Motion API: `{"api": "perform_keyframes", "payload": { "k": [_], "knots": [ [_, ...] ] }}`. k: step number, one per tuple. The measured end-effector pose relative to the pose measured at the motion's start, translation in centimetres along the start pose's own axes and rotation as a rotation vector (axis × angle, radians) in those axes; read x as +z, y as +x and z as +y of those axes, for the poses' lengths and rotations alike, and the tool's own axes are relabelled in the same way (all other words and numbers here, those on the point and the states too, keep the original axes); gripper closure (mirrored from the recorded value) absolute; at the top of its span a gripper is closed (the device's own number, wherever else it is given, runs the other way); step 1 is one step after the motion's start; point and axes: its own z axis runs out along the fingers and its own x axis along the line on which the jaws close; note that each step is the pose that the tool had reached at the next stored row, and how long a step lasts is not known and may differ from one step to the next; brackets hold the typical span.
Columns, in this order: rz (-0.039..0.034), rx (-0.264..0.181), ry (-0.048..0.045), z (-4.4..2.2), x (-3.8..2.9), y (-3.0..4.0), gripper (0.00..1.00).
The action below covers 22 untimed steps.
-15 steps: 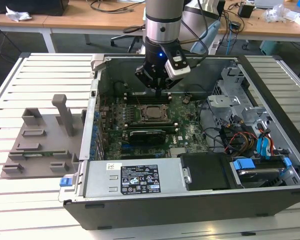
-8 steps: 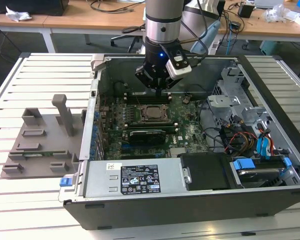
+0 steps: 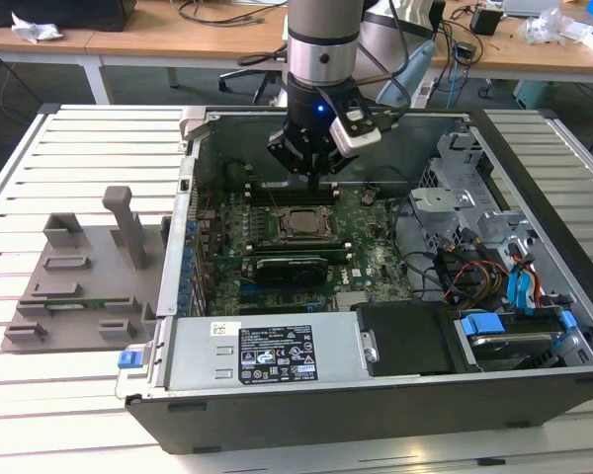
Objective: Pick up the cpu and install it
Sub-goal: 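Install the first cpu locking lever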
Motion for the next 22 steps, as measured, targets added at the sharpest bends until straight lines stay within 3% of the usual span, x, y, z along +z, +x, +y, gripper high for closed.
{"api": "perform_keyframes", "payload": {
  "k": [2,3,8,12,15,22],
  "knots": [
    [0.0008,-0.017,-0.0197,0.00,0.00,0.00,0.89],
    [0.0008,-0.027,-0.0223,0.01,0.00,0.00,0.89],
    [0.0007,-0.031,-0.0223,0.00,0.00,0.00,0.89],
    [0.0007,-0.031,-0.0223,-0.04,-0.03,0.74,0.89],
    [0.0006,-0.031,-0.0224,-0.10,-0.06,1.68,0.89],
    [0.0007,-0.031,-0.0223,-0.15,-0.09,2.56,0.89]
  ]
}}
